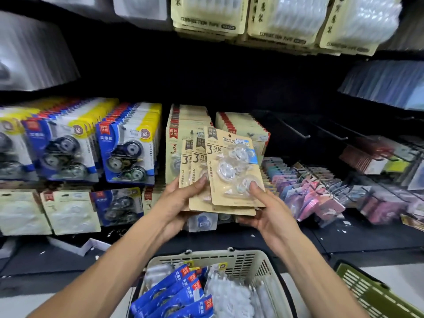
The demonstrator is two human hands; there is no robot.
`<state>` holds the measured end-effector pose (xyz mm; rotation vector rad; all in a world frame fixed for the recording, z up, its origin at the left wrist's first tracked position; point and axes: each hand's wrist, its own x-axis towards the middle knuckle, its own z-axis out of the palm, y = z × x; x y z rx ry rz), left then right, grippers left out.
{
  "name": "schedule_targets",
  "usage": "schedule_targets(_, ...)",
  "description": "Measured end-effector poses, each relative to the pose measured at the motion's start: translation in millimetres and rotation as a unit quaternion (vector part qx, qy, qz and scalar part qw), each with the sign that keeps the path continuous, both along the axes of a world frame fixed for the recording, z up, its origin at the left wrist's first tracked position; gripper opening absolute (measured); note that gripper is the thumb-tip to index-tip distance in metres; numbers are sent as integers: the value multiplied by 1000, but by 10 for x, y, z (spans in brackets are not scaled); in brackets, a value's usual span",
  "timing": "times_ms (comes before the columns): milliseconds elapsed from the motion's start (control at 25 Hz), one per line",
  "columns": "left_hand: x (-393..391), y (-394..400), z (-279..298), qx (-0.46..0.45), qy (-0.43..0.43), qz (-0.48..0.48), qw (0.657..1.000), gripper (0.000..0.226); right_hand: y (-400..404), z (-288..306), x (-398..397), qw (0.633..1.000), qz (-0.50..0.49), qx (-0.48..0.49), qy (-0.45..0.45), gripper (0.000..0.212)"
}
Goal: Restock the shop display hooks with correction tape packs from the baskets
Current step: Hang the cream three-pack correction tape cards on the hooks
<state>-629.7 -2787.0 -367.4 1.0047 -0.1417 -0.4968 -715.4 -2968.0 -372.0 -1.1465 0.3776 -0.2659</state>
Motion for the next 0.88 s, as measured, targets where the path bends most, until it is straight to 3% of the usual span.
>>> schedule_targets(120,65,21,-5,51,-5,51,997,41,-15,-28,76,1000,-18,17,-4,31)
schedule_targets(240,154,87,-6,95,-18,125,987,36,-160,-23,162,991,-135,-18,-7,13)
schedule_targets(320,223,148,-2,103,-16,149,983,37,-317,-6,184,980,-195,-49,-1,13)
schedule_targets(880,223,66,51,83,-15,142,986,29,-523,-45,353,961,-229,-150,31,21)
